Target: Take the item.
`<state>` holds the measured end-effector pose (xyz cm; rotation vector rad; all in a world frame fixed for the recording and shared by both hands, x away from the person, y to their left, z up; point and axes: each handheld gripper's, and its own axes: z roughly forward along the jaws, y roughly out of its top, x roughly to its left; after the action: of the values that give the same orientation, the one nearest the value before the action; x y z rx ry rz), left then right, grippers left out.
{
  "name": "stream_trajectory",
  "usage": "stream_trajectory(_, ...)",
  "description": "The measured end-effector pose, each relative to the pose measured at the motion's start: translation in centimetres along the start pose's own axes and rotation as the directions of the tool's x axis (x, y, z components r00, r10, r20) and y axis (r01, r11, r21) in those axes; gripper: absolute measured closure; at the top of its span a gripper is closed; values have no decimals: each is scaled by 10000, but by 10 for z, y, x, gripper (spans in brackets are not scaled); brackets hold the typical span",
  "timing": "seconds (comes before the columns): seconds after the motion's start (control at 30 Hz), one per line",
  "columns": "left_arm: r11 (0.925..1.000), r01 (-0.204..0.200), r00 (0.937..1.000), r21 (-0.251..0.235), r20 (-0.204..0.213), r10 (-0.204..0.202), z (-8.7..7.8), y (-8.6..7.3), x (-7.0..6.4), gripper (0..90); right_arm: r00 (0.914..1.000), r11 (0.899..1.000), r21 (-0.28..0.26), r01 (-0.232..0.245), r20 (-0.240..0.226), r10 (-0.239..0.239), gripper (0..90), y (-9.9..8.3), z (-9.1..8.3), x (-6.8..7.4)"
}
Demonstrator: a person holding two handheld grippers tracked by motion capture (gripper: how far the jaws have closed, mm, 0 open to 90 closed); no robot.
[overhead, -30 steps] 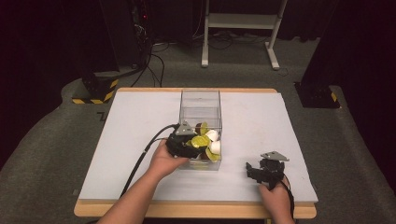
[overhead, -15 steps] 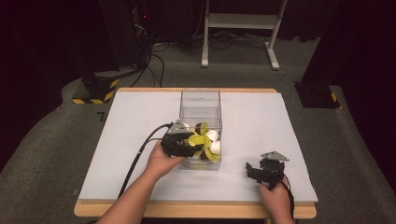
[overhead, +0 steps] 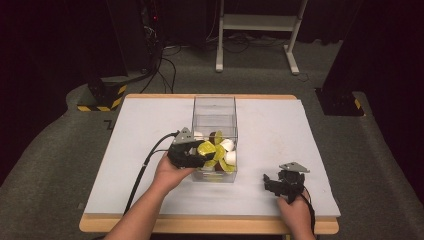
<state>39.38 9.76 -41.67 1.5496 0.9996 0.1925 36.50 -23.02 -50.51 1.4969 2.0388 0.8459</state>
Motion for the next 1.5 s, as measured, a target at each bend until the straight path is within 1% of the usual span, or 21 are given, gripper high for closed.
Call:
stream_trajectory(0.1,9999,-58,10000,-86,29,59,-2,1,-1,375,10000,10000,-1,0,0,0,128,0,0,0)
stream_trajectory(0.13,9999,28,10000,-161,53,-27,-2,2,-2,375,10000,10000,3,-10,-3,10,129,0,0,0)
stream_trajectory(0.17,9999,20,10000,-143,66,-19,-2,2,-2,376,10000,10000,-1,3,3,-3,129,0,0,0)
stream_trajectory(0.2,9999,-100,9999,-99,65,101,-3,2,-2,376,10000,10000,-10,11,-6,-11,129,0,0,0)
stream_trajectory(0.23,9998,57,10000,-184,57,-56,-3,3,-3,376,10000,10000,-10,10,-9,-10,128,0,0,0)
stream_trajectory(0.3,9999,40,10000,-168,81,-38,-4,4,-2,377,10000,10000,-8,9,-10,-9,129,0,0,0)
stream_trajectory(0.33,9995,113,9999,-300,64,-111,-5,5,-3,377,10000,10000,2,-7,4,7,128,0,0,0)
stream_trajectory(0.47,9992,48,9999,-400,98,-44,-9,7,-5,378,10000,10000,2,2,-3,-2,128,0,0,0)
stream_trajectory(0.67,9982,-104,9999,-586,-49,101,-15,10,-6,378,10000,10000,3,-7,1,7,128,0,0,0)
stream_trajectory(0.73,9981,-124,9999,-600,-72,120,-17,11,-6,379,10000,10000,3,-10,0,10,128,0,0,0)
stream_trajectory(0.77,9977,-75,9999,-675,-115,67,-17,11,-6,379,10000,10000,5,-11,-3,11,128,0,0,0)
stream_trajectory(0.83,9979,-189,9997,-626,-160,179,-21,12,-5,378,10000,10000,1,1,-2,-1,128,0,0,0)
stream_trajectory(1.0,9975,-171,9996,-687,-238,155,-28,13,-3,379,10000,10000,5,-10,-1,10,128,0,0,0)
stream_trajectory(1.1,9970,-16,9996,-773,-291,-6,-34,13,-2,379,10000,10000,4,-11,-3,11,128,0,0,0)
stream_trajectory(1.13,9970,-16,9996,-773,-291,-6,-34,13,-2,379,10000,10000,4,-12,-3,12,128,0,0,0)
stream_trajectory(1.23,9967,-72,9993,-806,-376,41,-42,13,2,380,10000,10000,4,-11,2,11,128,0,0,0)
stream_trajectory(1.37,9963,-7,9986,-862,-526,-39,-47,12,6,380,10000,10000,4,22,5,-22,127,0,0,0)
stream_trajectory(1.47,9948,145,9980,-1008,-601,-206,-51,10,10,380,10000,10000,3,16,1,-16,127,0,0,0)
stream_trajectory(1.5,9951,133,9979,-985,-613,-194,-53,10,12,380,10000,10000,-1,31,-2,-31,127,0,0,0)
